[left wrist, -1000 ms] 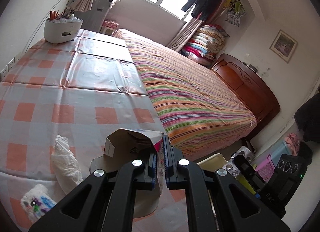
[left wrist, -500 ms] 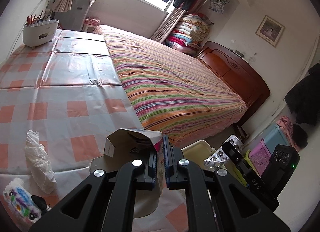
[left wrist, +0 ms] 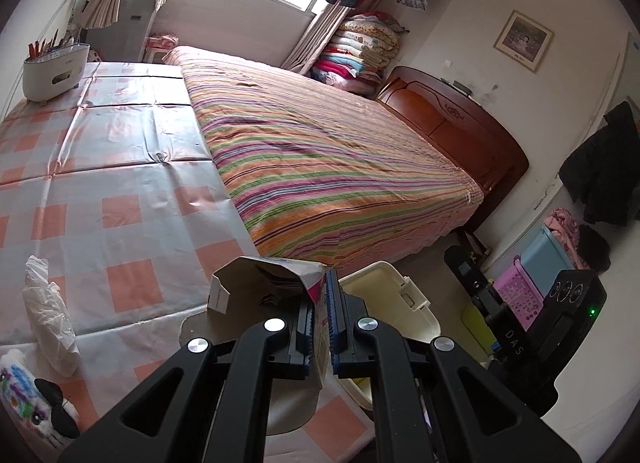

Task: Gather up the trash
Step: 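Carry the medicine box and blister pack over the cream bin and release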

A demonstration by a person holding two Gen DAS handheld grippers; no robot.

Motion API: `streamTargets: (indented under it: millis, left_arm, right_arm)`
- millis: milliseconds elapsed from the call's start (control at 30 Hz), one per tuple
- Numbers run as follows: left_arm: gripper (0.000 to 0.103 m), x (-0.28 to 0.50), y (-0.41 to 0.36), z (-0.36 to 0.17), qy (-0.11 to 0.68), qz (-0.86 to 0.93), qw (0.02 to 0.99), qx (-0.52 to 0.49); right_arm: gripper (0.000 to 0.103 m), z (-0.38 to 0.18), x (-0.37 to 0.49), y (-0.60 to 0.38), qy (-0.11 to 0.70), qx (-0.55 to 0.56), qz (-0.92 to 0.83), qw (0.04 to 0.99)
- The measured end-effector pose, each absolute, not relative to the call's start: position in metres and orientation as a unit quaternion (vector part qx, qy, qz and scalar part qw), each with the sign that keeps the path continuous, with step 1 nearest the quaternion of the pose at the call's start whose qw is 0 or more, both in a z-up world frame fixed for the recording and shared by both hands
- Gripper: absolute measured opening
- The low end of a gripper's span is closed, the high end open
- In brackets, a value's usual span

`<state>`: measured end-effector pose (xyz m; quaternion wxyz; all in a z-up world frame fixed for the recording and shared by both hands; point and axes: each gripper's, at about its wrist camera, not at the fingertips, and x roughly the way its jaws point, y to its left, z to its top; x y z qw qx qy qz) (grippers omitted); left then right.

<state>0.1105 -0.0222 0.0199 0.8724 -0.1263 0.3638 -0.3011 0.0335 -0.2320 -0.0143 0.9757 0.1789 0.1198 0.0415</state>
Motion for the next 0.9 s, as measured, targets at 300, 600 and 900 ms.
streamTargets:
  millis: [300,600,900]
  left_arm:
    - [0.006,0.106,-0.079,0.011,0.385,-0.335,0.856,-0.090]
    - [0.007,0.095,-0.133,-0.007,0.401,-0.359,0.842,-0.037]
    - [0.068,0.092,-0.134,-0.012,0.411,-0.363,0.835,-0.051]
  right_arm:
    - [0.064,0.008,0.010,-0.257,0.062,0.200,0.012,0.978]
    - [0.066,0.007,0.002,-0.275,0.050,0.228,0.006,0.972]
    - [0.067,0.001,0.005,-0.273,0.055,0.229,0.013,0.972]
